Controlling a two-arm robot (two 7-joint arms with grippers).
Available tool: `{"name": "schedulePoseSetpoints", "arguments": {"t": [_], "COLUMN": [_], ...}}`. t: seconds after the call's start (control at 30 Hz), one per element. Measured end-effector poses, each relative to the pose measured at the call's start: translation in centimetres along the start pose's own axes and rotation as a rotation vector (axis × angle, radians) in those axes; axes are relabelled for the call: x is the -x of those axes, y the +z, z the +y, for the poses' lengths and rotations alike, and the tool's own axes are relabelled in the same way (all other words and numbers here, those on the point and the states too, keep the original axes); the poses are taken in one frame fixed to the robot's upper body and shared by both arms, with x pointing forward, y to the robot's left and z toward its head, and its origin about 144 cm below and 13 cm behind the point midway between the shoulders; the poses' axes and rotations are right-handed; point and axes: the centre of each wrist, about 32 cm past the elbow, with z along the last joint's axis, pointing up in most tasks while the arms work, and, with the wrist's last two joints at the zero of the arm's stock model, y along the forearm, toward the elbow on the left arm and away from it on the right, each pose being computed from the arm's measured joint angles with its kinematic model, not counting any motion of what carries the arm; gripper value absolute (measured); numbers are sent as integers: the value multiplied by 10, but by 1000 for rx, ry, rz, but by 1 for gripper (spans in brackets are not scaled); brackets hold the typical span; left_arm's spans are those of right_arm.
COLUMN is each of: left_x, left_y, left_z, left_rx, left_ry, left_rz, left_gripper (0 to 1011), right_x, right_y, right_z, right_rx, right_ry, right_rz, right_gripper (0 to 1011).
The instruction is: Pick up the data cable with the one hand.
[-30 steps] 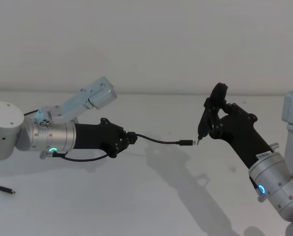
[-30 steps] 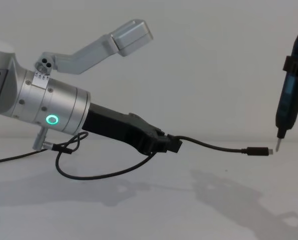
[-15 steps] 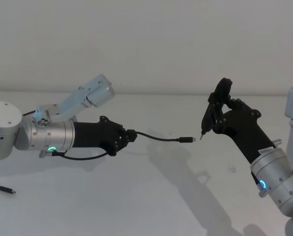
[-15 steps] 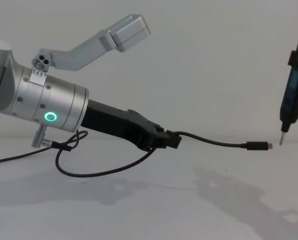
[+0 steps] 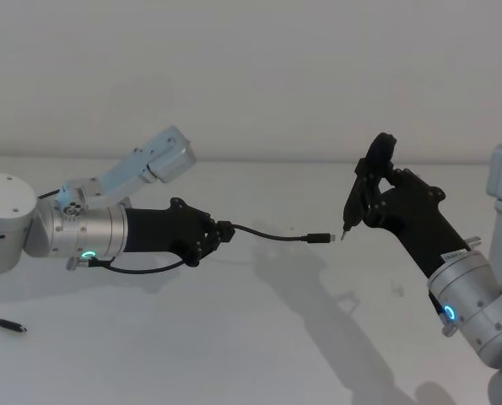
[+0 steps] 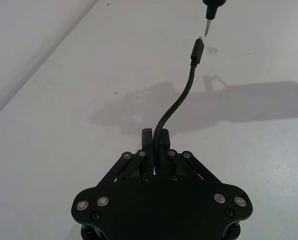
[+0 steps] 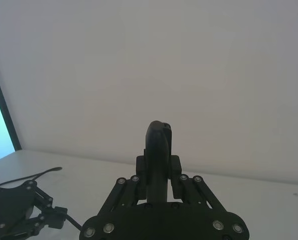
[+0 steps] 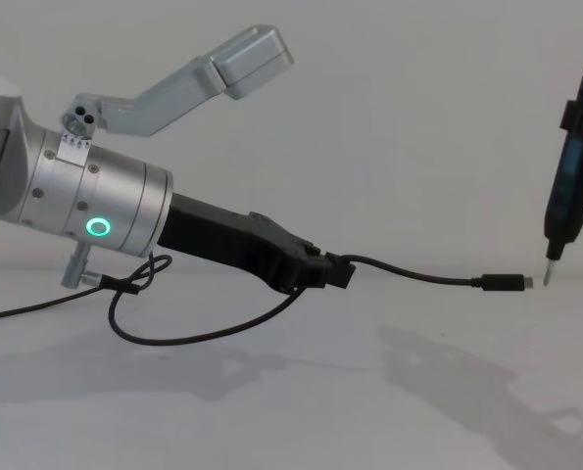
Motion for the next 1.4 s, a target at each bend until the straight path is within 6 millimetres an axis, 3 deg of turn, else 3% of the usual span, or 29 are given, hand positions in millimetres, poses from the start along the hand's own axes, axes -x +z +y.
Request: {"name": "schedulePoseSetpoints", "arguments": {"t": [1.4], "left_x": [0], "left_y": [0], "left_z": [0], "left_rx": [1], "left_ry": [0], "left_rz": [0], "left_gripper": [61], "right_x": [5], "right_y": [0], "right_z": [9], "right_rx": [12], "right_ry": [10], "right_rz": [-5], "right_gripper": [274]}}
